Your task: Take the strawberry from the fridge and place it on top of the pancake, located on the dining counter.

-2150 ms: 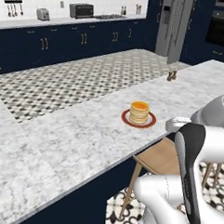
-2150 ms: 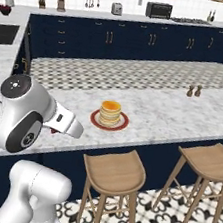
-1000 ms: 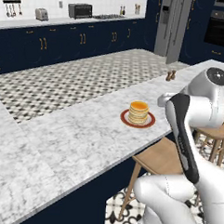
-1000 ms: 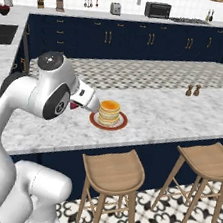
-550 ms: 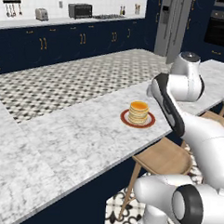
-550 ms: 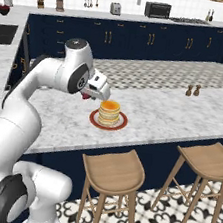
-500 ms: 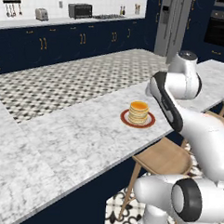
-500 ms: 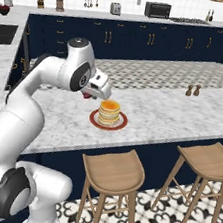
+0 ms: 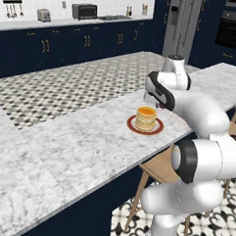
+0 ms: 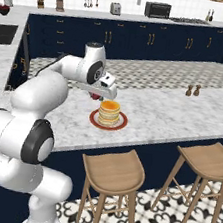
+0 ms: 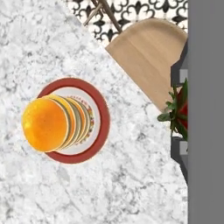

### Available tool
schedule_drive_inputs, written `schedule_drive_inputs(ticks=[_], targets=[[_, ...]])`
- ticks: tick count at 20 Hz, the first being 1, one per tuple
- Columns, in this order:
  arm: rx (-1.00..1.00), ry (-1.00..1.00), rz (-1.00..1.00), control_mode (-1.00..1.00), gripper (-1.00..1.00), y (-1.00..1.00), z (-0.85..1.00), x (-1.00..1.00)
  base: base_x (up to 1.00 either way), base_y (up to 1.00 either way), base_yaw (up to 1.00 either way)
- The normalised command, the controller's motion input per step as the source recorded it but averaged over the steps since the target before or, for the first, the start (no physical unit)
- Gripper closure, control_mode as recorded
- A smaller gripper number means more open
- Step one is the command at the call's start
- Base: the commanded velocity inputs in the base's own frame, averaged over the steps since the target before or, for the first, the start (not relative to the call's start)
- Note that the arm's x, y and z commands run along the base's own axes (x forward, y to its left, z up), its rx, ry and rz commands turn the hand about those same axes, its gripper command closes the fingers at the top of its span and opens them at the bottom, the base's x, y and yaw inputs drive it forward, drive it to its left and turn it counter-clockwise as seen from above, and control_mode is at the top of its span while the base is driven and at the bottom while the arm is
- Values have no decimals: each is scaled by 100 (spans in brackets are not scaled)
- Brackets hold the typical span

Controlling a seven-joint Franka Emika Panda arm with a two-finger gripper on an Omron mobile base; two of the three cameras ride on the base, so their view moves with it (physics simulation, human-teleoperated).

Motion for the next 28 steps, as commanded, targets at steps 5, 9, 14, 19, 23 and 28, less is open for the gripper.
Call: schedule_drive_inputs(ticks=[5, 9, 14, 19, 23, 28], targets=[[0, 13, 2, -100, 100, 0, -49, 69, 0, 0, 0], [0, 6, 1, -100, 100, 0, -29, 64, 0, 0, 0], [0, 0, 2, -100, 100, 0, -41, 48, 0, 0, 0], [0, -4, 2, -100, 100, -2, -35, 30, 0, 0, 0], [0, -6, 0, -100, 100, -10, -13, 23, 0, 0, 0], [0, -1, 0, -100, 100, -15, -3, 32, 0, 0, 0]])
